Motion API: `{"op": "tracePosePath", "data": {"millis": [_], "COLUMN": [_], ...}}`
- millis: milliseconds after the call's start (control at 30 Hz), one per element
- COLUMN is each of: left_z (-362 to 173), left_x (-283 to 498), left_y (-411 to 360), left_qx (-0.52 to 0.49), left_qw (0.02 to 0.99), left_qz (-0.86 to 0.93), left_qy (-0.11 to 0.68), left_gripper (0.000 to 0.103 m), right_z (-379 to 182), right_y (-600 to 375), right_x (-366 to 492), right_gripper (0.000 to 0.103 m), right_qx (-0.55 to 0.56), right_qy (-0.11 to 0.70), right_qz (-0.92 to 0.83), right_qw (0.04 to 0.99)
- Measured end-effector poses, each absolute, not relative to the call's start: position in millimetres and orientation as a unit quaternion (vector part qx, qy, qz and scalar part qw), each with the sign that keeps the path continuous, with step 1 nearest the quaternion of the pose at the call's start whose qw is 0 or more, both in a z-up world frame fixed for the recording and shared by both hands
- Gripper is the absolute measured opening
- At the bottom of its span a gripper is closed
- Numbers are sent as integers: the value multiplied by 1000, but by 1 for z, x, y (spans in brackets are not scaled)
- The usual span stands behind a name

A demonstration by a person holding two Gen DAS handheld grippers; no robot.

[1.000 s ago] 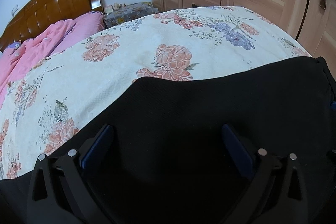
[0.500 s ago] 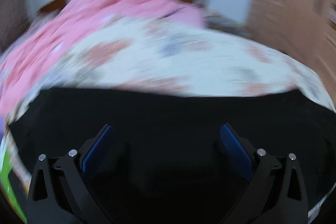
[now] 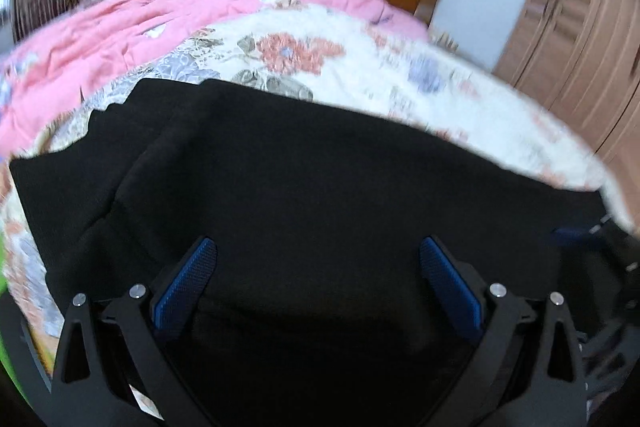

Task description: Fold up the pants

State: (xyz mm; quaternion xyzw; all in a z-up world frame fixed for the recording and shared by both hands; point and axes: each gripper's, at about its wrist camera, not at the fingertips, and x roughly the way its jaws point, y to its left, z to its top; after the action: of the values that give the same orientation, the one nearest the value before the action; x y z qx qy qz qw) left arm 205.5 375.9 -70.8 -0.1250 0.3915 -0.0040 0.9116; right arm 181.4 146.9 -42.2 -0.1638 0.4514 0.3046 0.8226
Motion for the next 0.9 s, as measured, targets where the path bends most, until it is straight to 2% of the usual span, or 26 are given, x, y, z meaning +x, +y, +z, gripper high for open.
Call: {"op": "tracePosePath", "data": {"millis": [133,200,300,400,533,667,733,900], "left_z": [-72,-63,-28,-10,-15,-20,-26,-51], "left_x": [200,190,133,68,11,-9,-12,-8], "left_y": [376,371,393,438,492,496,494,482], "left_qx": [-112,-88,-128,-175,-235,-220,-223,-229], "left_qw": [916,923,950,956,922,922,921,919], "left_qz": [-22,-8,-12,79,199,209,201,172], "left_qy": [385,374,283,223,233,241,247,272], "left_gripper": [101,95,98,102,101,101,101,101], "right_z": [-44,-44,-41,-27,-7,-10,-17,-36], "right_y": [151,151,154,175,247,317,348,392], "right_x": [182,183,182,174,150,122,115,114], "right_gripper": [99,99,99,99,99,98,82,64], "right_qx": [-170,-170,-176,-183,-222,-283,-302,-332], "right_qy": [447,448,444,413,368,329,320,330], "right_qz": [300,300,285,290,350,388,399,407], "right_qw": [825,825,831,844,832,813,805,784]}}
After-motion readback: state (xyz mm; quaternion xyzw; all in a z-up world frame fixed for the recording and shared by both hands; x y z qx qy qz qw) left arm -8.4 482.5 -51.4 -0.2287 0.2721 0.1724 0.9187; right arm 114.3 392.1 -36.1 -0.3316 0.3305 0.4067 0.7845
